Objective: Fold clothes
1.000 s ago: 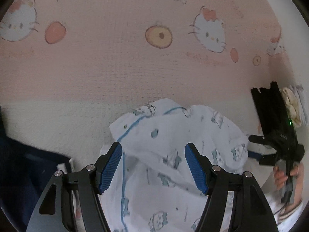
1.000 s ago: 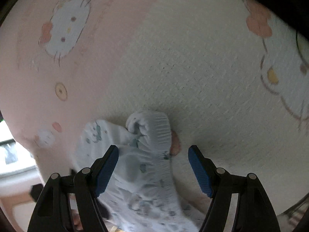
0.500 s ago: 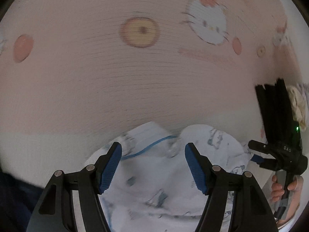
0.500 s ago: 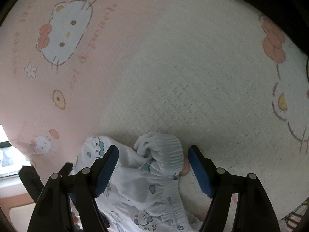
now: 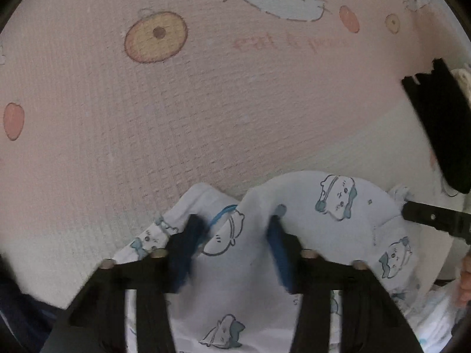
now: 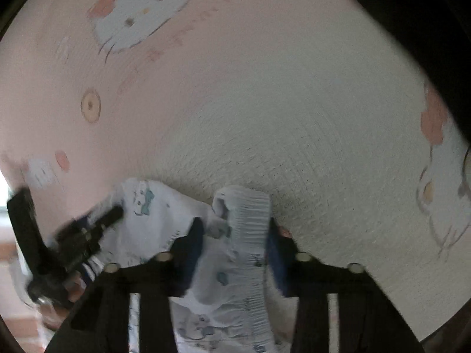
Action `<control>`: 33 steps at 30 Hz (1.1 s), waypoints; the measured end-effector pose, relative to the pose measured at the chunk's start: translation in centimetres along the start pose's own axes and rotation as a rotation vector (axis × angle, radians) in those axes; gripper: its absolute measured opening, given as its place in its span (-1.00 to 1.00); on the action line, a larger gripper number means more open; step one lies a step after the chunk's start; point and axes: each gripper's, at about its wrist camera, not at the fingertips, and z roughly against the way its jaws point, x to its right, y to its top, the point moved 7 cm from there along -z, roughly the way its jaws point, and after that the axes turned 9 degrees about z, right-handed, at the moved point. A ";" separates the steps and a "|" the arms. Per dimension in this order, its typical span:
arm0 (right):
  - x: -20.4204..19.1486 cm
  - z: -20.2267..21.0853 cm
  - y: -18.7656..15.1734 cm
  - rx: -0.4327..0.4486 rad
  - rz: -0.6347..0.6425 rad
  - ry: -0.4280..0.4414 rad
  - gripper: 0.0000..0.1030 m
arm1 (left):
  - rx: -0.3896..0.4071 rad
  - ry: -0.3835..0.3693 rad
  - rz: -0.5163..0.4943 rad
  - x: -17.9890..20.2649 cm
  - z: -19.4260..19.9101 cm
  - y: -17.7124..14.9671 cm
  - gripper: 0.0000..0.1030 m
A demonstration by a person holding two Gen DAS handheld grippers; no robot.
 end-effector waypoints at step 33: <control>-1.7 2.5 -8.0 -0.022 0.064 0.218 -0.68 | 0.110 -0.040 0.188 -2.8 6.0 -12.4 -0.65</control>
